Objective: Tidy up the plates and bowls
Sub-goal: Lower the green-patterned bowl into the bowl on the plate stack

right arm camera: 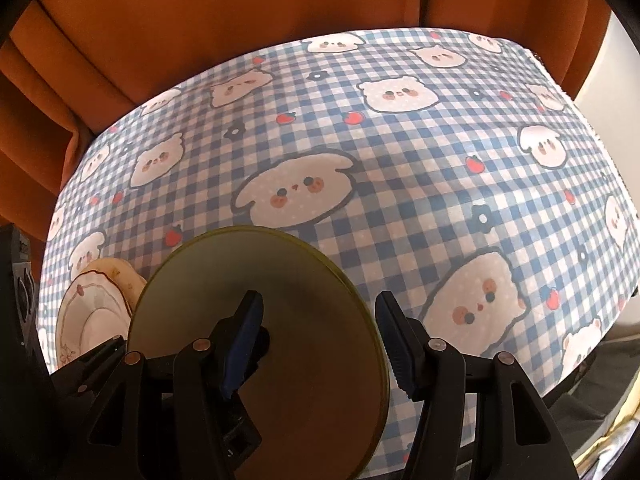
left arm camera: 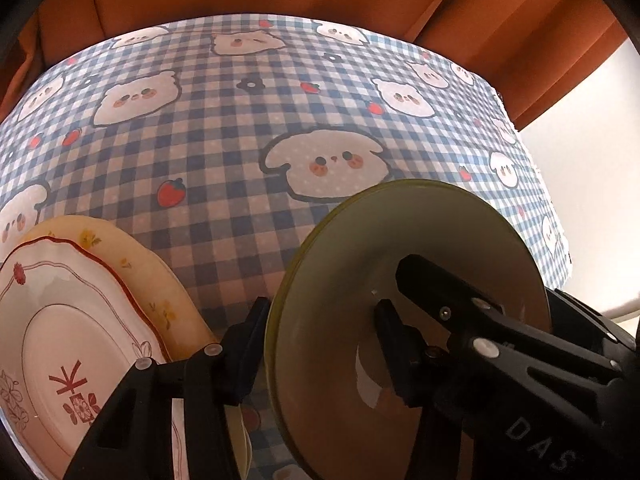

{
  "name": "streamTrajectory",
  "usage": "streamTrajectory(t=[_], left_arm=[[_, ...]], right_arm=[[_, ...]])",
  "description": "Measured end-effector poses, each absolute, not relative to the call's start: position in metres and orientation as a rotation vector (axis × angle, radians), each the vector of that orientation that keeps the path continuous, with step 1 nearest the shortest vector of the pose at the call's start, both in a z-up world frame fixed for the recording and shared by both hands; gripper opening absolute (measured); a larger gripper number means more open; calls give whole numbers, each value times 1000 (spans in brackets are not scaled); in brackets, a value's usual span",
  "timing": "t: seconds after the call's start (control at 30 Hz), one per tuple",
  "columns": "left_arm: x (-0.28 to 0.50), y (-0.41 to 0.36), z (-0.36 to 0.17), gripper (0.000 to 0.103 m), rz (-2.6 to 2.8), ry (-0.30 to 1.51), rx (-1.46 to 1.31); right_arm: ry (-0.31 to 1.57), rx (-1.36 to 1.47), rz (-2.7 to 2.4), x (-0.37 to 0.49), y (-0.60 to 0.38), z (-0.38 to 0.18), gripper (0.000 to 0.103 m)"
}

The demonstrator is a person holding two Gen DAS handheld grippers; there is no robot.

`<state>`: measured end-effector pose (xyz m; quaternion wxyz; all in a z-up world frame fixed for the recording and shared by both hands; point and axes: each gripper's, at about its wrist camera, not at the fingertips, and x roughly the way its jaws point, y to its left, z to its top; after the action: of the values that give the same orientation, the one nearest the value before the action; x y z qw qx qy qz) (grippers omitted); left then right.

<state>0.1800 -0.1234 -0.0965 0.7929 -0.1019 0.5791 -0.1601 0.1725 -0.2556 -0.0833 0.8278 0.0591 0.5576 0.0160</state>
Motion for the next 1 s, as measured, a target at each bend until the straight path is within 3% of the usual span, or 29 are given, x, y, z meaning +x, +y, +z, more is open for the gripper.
streamTrajectory(t=[0.47, 0.73, 1.0], left_arm=[[163, -132, -89, 54, -217, 1253, -140], [158, -144, -84, 49, -119, 1247, -121], [149, -151, -80, 49, -63, 1240, -199]], right_arm=[[1264, 269, 243, 175, -275, -105, 58], [1280, 232, 305, 177, -280, -106, 51], [1279, 158, 358, 174, -287, -99, 51]])
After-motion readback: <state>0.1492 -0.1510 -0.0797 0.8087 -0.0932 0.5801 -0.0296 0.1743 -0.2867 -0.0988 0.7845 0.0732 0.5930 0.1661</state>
